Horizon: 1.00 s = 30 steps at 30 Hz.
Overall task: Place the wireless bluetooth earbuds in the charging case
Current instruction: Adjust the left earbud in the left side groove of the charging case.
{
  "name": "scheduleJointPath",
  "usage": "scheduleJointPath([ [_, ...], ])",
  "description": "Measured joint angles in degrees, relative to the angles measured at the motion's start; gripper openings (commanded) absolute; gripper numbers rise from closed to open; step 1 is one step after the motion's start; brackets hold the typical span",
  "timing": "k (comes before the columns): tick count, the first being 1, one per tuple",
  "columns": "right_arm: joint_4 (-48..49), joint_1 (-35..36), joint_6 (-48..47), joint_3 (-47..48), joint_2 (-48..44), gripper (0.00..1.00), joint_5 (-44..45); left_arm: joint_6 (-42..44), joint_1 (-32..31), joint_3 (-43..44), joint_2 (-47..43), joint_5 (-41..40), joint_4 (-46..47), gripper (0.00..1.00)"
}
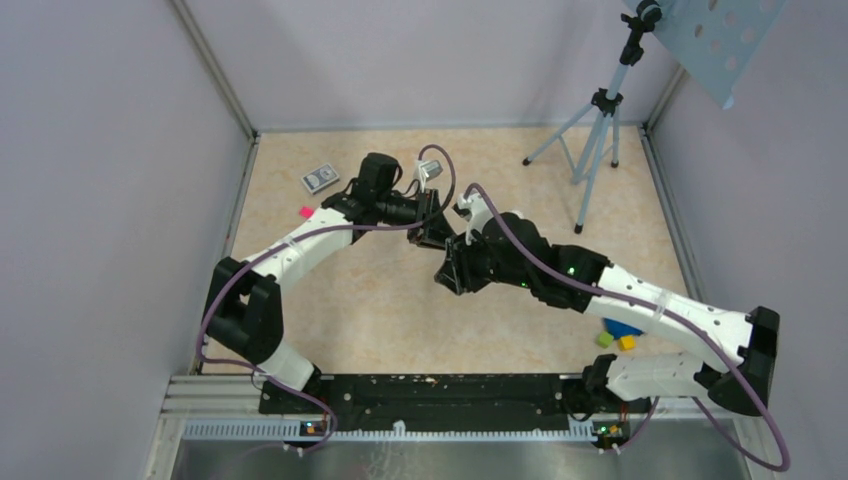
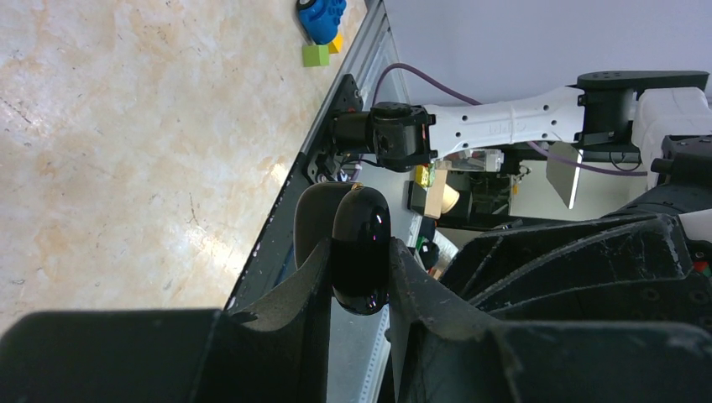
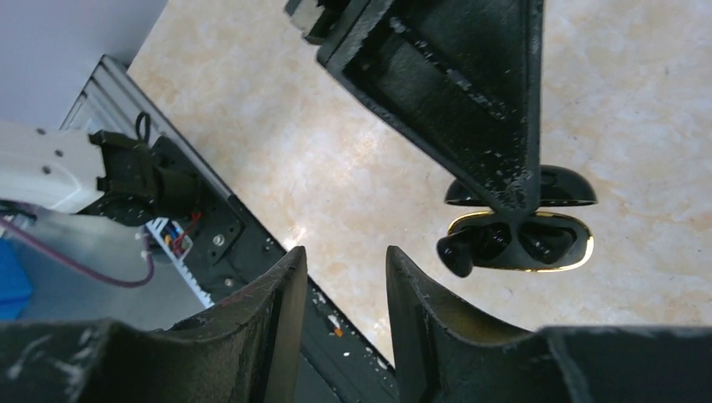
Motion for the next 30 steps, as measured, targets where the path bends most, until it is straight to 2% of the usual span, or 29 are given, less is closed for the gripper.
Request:
scheduleJointPath([
  [14,-4.42,0.04,0.11,5.03,5.53,0.39,8.98,-0.20,0.00,-0.31,0.00,-0.07,0.63,0.00],
  [30,-5.84,1.11,-0.79,5.68,4.90,0.39,9.14,-0.20,0.00,-0.44,0.00,-0.02,0.63,0.00],
])
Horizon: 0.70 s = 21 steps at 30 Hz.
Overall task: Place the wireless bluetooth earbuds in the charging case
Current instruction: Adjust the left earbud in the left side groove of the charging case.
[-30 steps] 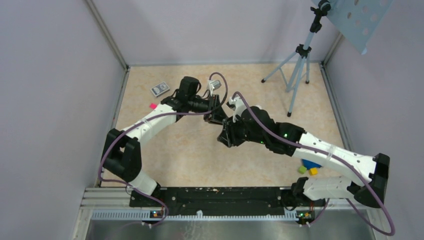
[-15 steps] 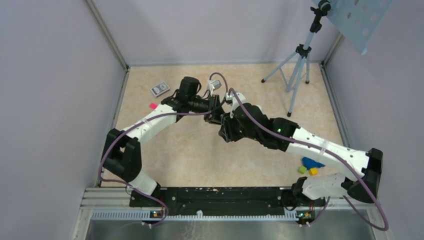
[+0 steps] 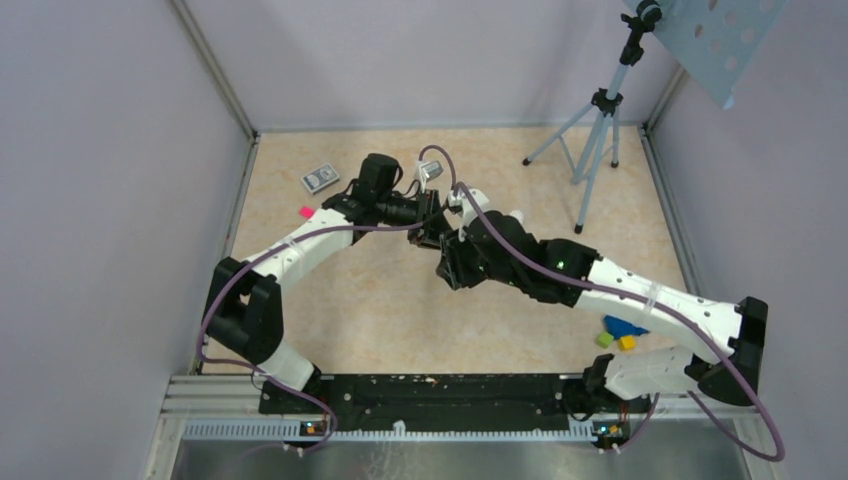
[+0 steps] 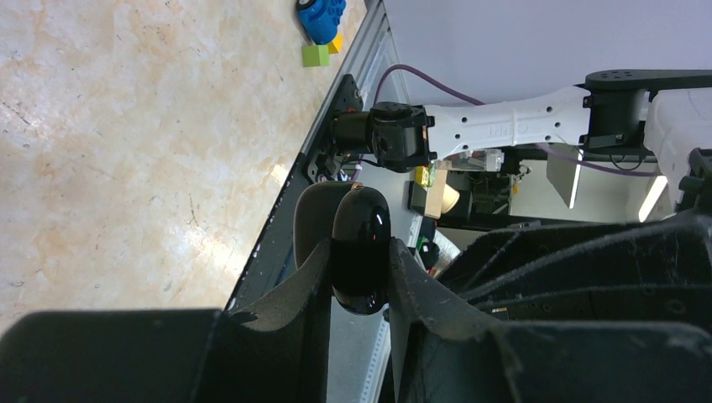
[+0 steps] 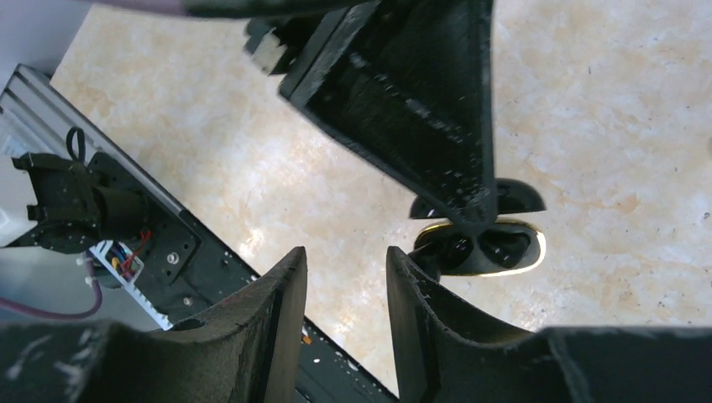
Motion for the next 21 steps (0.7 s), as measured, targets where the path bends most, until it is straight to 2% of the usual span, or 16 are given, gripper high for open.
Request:
scheduleJointPath([
  [7,-3.06,3.80,-0.98,0.13,-2.95,0.37,7.48,-0.74,0.00,0.00,0.00,0.00,0.02,0.00],
  [11,-6.29,3.76,-0.90,0.87,-4.50,0.32,12.50,-1.33,0.00,0.00,0.00,-0.02,0.02,0.00],
  [21,-8.02,3.78,0.07,1.62,-1.03,0.32,14.58,-1.55,0.00,0.00,0.00,-0.04,0.02,0.00],
])
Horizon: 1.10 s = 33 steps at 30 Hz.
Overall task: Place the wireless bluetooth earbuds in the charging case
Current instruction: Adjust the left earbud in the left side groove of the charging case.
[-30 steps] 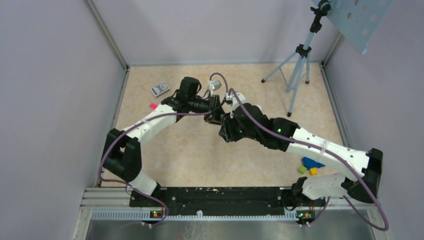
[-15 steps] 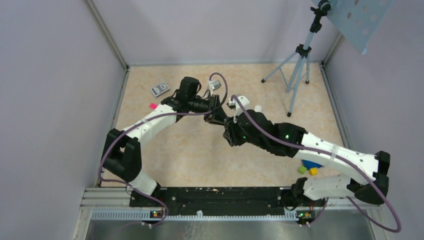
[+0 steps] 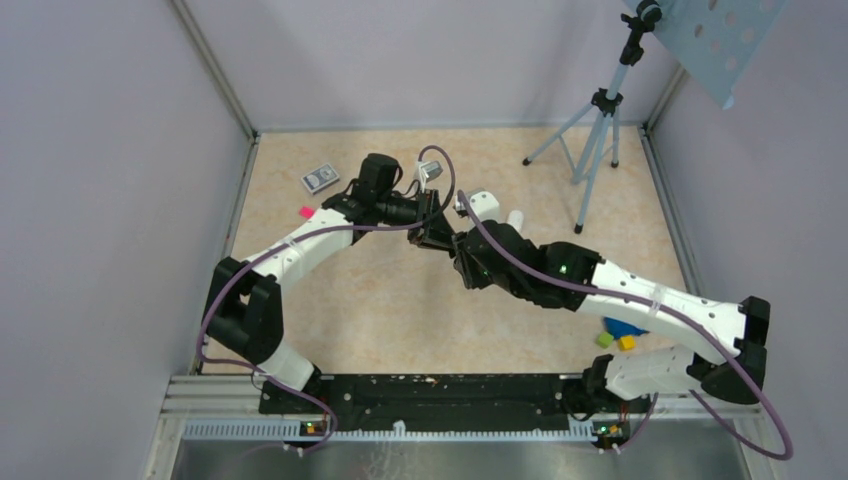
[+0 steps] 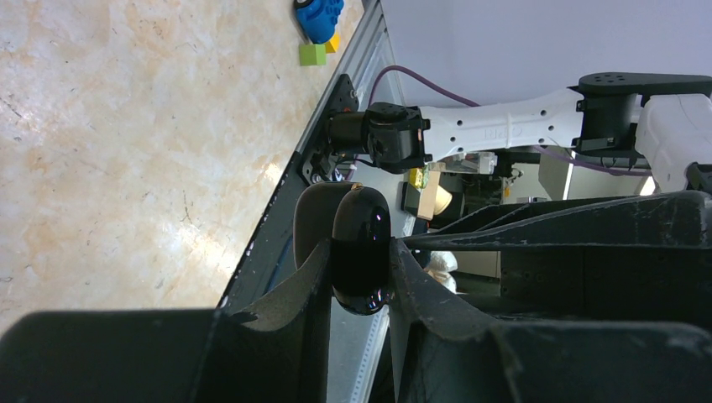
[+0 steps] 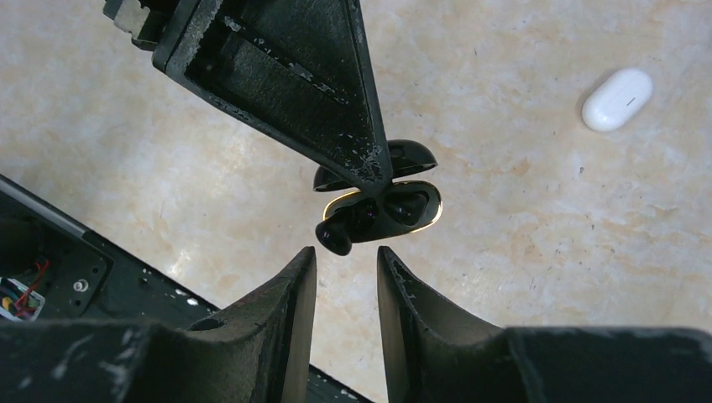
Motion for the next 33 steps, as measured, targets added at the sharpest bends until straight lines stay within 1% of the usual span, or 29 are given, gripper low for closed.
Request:
scheduleJointPath([
  [6,0.46,0.00,-0.74,0.00,1.05,0.31,-0.74,0.00,0.00,0.00,0.00,0.00,0.00,0.00],
  [12,1.64,0.00,-2.19,0.00,1.70,0.24,-1.44,0.00,0.00,0.00,0.00,0.02,0.00,0.00],
  [18,1.99,-0.02,-3.34,0.00,2.10,0.20,-1.68,0.02,0.00,0.00,0.00,0.04,-0.04,0.00],
  [22,1.86,-0.02,-4.59,0.00,2.58,0.13,-1.73,0.04,0.00,0.00,0.00,0.00,-0.07,0.00],
  [25,1.64,-0.02,-6.45,0.17,2.73,0.10,-2.08,0.24,0.00,0.00,0.00,0.02,-0.09,0.00],
  [33,0.48,-0.07,-14.88,2.25,3.37,0.09,-5.25,3.10,0.00,0.17,0.00,1.33,-2.95,0.00],
])
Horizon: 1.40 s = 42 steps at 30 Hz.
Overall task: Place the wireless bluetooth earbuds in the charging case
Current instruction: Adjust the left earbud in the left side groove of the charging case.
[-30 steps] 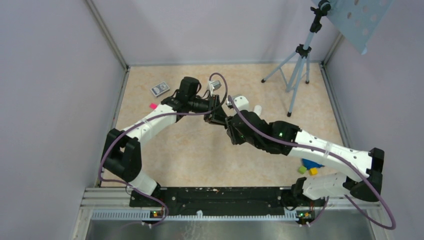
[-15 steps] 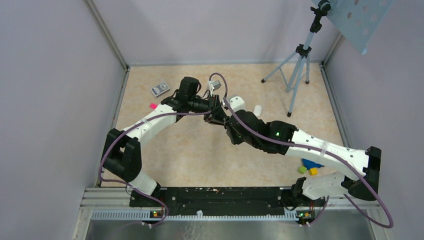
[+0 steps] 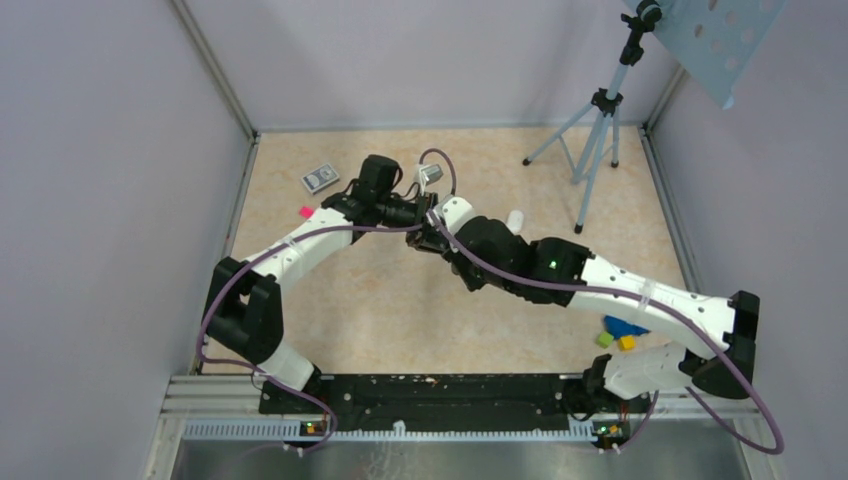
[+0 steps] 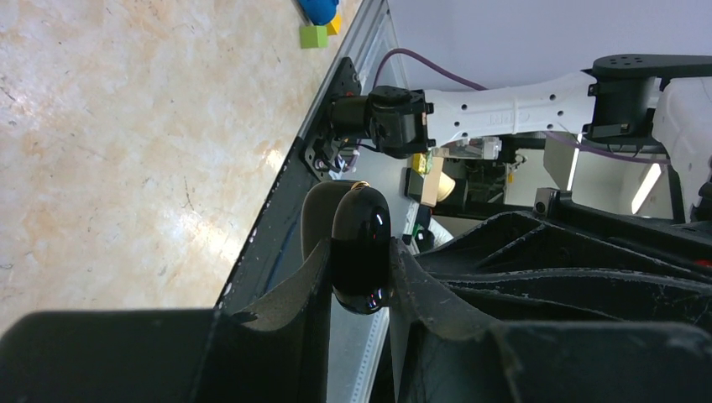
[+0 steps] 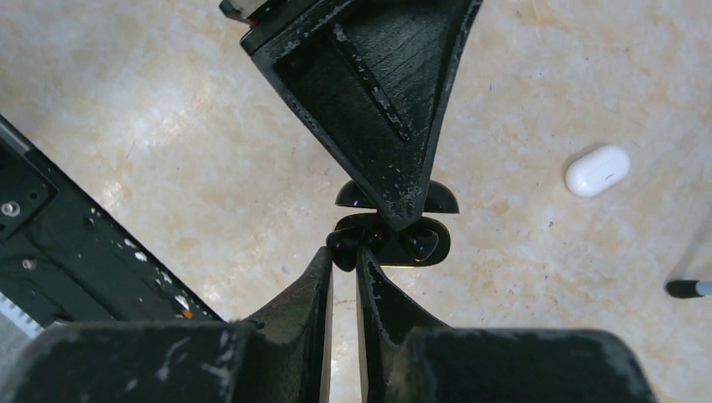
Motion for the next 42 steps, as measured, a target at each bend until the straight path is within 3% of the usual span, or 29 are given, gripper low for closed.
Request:
scheduleJointPath([
  [12,-3.74,-0.09,-14.84,3.13,1.42,0.08,-5.55,6.34,0.24,3.43,0.02,0.87,-6.80,0.00],
  [24,-2.36,-0.17,-23.21,2.29,-0.52,0.08,-7.23,9.53,0.26,3.43,0.02,2.99,-13.20,0.00],
  [26,-1.97,-0.17,-23.50,2.16,-0.55,0.13,-7.37,9.68,0.26,3.43,0.02,3.02,-13.70,0.00],
  [28,-1.92,-0.17,-23.21,2.14,-0.74,0.29,-7.91,9.73,0.26,3.43,0.02,2.99,-14.12,0.00],
  [32,-1.73,-0.17,-18.47,2.16,-2.10,0.39,-7.85,9.35,0.26,3.43,0.02,2.86,-14.14,0.00],
  [36,-1.66,-0.17,-2.60,2.56,-3.54,0.52,-2.01,6.64,0.33,3.10,-0.15,1.16,-12.68,0.00],
  [42,-1.18,-0.11,24.48,1.20,-6.14,0.48,5.25,-2.75,0.61,-5.42,-7.65,-7.61,-3.52,0.00],
])
